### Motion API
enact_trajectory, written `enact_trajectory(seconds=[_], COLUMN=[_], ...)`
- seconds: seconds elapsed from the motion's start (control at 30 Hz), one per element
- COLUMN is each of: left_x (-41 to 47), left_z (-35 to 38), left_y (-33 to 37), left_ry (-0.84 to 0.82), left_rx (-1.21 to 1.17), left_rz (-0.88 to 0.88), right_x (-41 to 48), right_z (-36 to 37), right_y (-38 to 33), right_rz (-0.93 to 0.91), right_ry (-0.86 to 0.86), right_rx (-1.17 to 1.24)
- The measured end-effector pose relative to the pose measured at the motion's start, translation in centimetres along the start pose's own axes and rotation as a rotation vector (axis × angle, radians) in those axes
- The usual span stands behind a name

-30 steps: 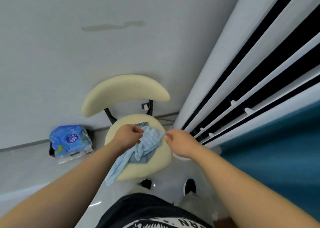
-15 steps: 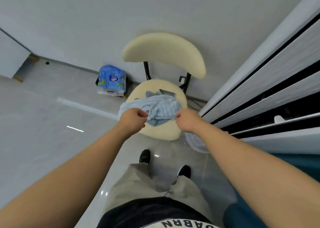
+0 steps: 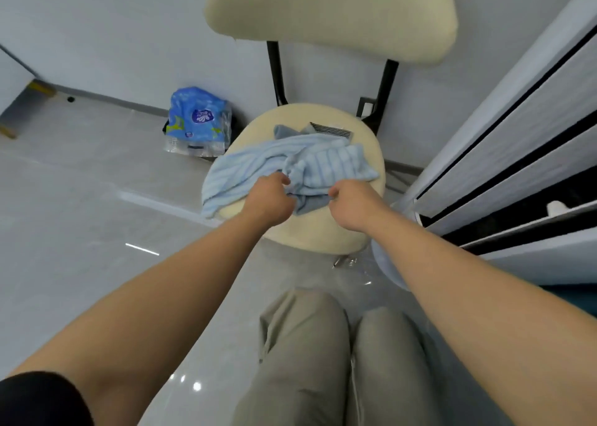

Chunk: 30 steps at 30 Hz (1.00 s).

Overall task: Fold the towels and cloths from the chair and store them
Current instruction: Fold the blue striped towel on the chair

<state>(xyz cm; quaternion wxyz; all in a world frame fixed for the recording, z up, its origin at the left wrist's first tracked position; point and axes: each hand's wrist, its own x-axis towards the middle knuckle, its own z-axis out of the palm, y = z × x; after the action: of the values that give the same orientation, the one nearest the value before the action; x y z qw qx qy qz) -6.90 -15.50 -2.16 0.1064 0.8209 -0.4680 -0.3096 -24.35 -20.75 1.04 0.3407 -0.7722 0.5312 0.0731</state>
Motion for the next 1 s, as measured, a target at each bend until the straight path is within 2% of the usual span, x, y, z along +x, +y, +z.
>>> enact_trajectory(seconds=[0.17, 0.23, 0.3, 0.4, 0.53, 0.63, 0.77, 0.87, 1.0], left_x=[3.1, 3.1, 1.3, -1.2, -5.2, -8.8, -12.5, -14.3, -15.9], left_z=[3.9, 3.8, 2.3, -0.2, -4.7, -8.5, -12.3, -14.4, -16.2], left_y=[-1.2, -0.3, 0.7, 2.3, 5.4, 7.0, 7.9, 7.8, 7.2], left_ry=[0.103, 0.076, 0.096, 0.421, 0.629, 0.659, 0.621, 0.633, 0.652], left_rx=[0.161, 0.268, 0.238, 0.115, 0.022, -0.064, -0.027, -0.026, 0.031], left_rz=[0.071, 0.064, 0.068, 0.290, 0.526, 0.625, 0.769, 0.779, 0.751], right_x=[-0.7, -2.7, -5.5, -7.9, -9.4, -10.8, -11.3, -11.9, -13.9], right_z=[3.4, 3.4, 2.9, 1.2, -1.9, -3.9, -5.8, -6.6, -7.6], right_y=[2.9, 3.3, 3.1, 2.7, 0.3, -2.6, -6.0, -7.8, -8.9], right_rz=[-0.072, -0.077, -0.055, -0.049, -0.101, -0.187, -0.365, -0.398, -0.387], right_ry=[0.190, 0.227, 0.209, 0.210, 0.335, 0.426, 0.418, 0.460, 0.522], right_rx=[0.002, -0.004, 0.007, -0.044, 0.023, 0.208, 0.440, 0.562, 0.598])
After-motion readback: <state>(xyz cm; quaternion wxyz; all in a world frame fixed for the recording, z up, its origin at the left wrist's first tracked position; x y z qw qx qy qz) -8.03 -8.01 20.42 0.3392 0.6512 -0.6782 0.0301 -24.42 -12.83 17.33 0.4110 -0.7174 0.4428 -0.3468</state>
